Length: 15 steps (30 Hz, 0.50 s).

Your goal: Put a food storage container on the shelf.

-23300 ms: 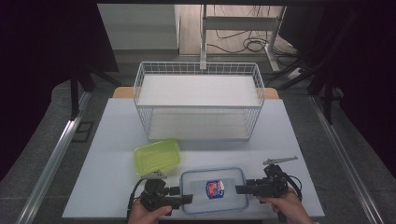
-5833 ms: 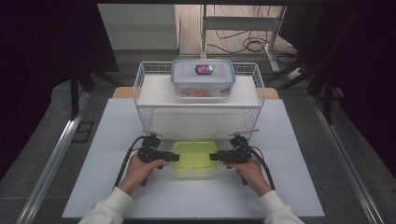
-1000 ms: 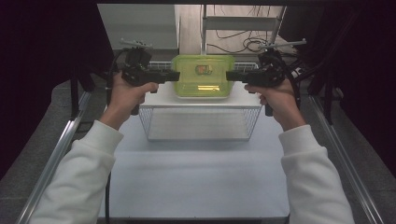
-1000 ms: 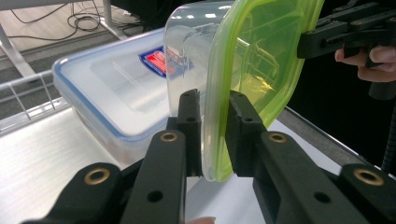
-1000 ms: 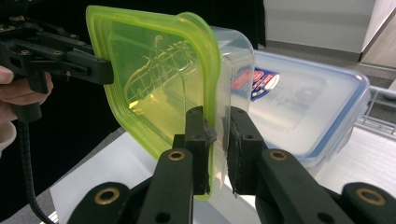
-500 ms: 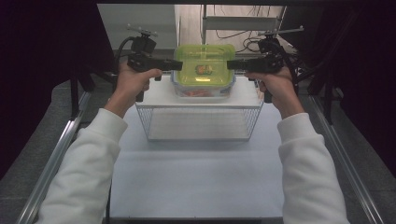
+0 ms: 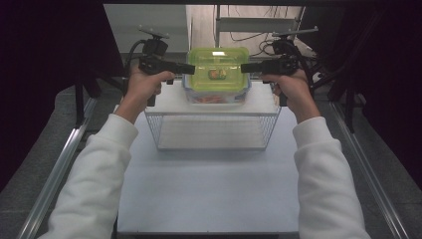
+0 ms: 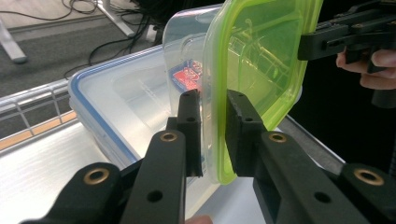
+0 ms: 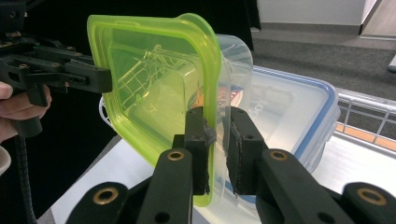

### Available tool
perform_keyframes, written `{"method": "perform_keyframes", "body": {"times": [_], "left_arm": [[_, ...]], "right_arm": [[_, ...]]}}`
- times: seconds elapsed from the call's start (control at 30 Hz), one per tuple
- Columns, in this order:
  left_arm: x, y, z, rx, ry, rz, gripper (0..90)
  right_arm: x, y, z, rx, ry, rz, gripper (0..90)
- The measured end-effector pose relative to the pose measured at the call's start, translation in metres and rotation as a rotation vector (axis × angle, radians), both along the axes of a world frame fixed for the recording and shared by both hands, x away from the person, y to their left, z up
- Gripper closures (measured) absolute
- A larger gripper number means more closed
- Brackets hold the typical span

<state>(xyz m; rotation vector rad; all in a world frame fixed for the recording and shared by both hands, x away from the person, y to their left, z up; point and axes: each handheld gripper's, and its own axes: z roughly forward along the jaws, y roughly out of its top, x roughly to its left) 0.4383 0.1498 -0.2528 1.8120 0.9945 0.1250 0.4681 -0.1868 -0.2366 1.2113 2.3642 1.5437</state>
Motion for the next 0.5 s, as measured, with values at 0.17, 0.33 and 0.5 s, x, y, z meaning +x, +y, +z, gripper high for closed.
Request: {"method": "perform_keyframes", "body": {"times": [0.17,0.33,0.5], "left_arm": [[0.002,-0.001,-0.001,-0.022,0.005,0.01,74.4],[0.007,-0.002,-0.003,-0.045,0.023,0.035,72.6],[0.013,-0.004,-0.004,-0.057,0.031,0.069,70.2]], "right_arm": [[0.004,-0.001,0.0,0.011,0.015,-0.004,78.0],[0.009,0.001,-0.002,0.018,0.024,-0.018,75.5],[0.016,0.003,-0.005,0.044,0.032,-0.044,73.6]]}}
